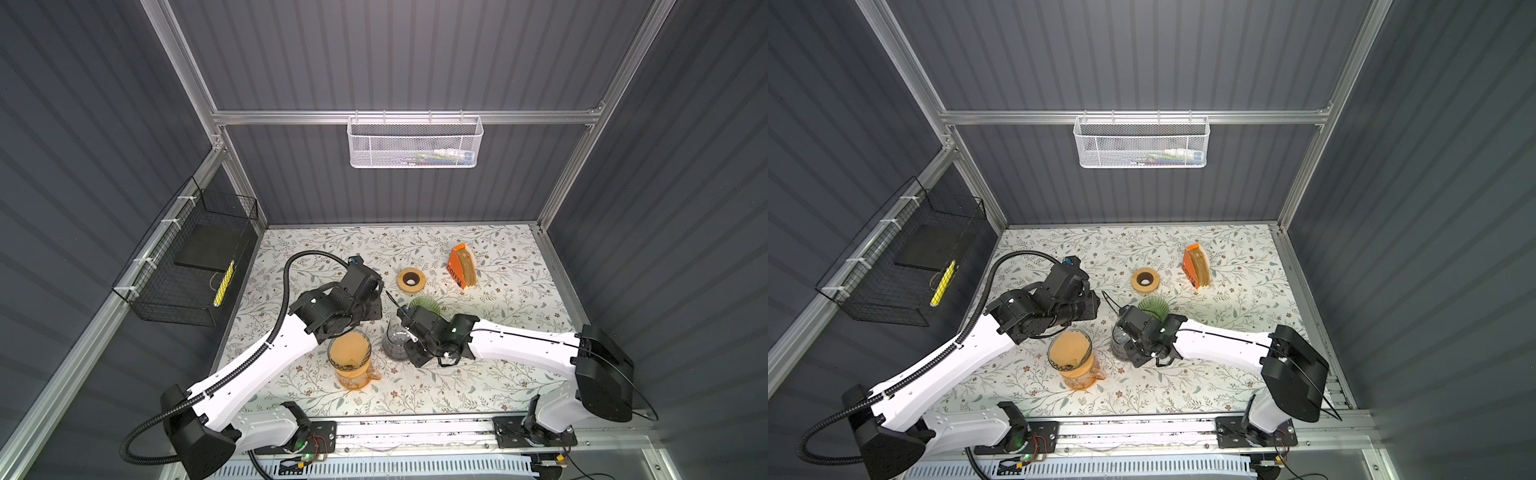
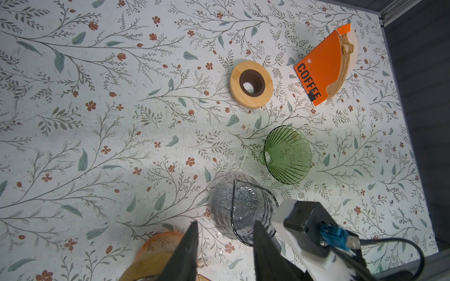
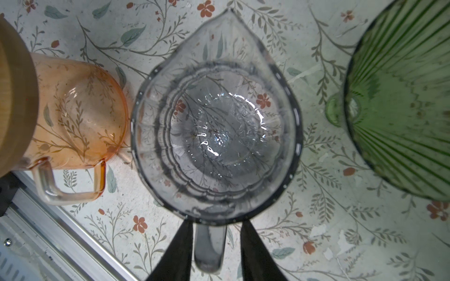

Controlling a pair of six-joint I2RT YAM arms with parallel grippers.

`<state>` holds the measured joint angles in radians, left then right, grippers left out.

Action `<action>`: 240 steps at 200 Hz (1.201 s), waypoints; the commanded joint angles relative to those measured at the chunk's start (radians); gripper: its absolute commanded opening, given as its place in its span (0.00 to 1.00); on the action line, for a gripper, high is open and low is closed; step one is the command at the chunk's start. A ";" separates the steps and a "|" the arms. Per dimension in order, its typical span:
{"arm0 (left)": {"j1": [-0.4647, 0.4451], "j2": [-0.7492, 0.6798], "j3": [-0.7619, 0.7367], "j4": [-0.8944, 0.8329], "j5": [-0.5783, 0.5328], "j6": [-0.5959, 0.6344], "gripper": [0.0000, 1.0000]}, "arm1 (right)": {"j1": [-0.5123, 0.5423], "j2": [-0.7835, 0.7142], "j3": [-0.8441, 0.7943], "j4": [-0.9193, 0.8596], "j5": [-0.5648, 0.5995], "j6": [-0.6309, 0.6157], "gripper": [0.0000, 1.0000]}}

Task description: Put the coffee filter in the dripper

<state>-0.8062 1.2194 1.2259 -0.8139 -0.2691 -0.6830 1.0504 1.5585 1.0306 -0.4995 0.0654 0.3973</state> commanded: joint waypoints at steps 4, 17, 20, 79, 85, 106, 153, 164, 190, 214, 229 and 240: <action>-0.004 -0.020 0.004 -0.005 -0.003 0.022 0.39 | 0.006 0.024 0.028 -0.030 0.035 -0.011 0.33; -0.004 -0.023 0.003 -0.007 -0.002 0.021 0.38 | 0.009 0.029 0.028 -0.032 0.037 -0.009 0.31; -0.004 -0.022 0.002 -0.007 -0.002 0.020 0.38 | 0.009 0.030 0.028 -0.032 0.039 -0.009 0.31; -0.004 -0.027 0.001 -0.010 0.003 0.014 0.39 | 0.017 0.030 0.026 -0.053 0.049 -0.007 0.13; -0.003 -0.027 0.003 -0.010 0.004 0.015 0.38 | 0.019 0.026 0.026 -0.058 0.049 -0.008 0.12; -0.003 -0.025 0.005 -0.017 0.004 0.015 0.38 | 0.027 0.002 0.020 -0.078 0.051 -0.014 0.07; -0.004 -0.032 0.000 -0.022 0.000 0.009 0.38 | 0.047 -0.099 -0.024 -0.130 0.046 0.008 0.03; -0.004 -0.031 -0.002 -0.026 -0.008 0.012 0.38 | 0.056 -0.128 -0.039 -0.142 0.042 0.018 0.03; -0.004 -0.029 -0.006 -0.033 -0.018 0.014 0.38 | 0.084 -0.182 -0.084 -0.166 0.035 0.045 0.03; -0.004 -0.029 -0.010 -0.022 -0.014 0.012 0.38 | 0.107 -0.223 -0.122 -0.196 0.049 0.074 0.02; -0.004 -0.025 -0.012 -0.021 -0.012 0.010 0.38 | 0.120 -0.250 -0.148 -0.205 0.051 0.095 0.02; -0.004 -0.025 -0.012 -0.021 -0.011 0.010 0.38 | 0.130 -0.268 -0.165 -0.213 0.056 0.112 0.02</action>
<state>-0.8062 1.2083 1.2255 -0.8223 -0.2699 -0.6830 1.1629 1.3342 0.8925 -0.6804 0.1001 0.4587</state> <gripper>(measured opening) 0.379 0.170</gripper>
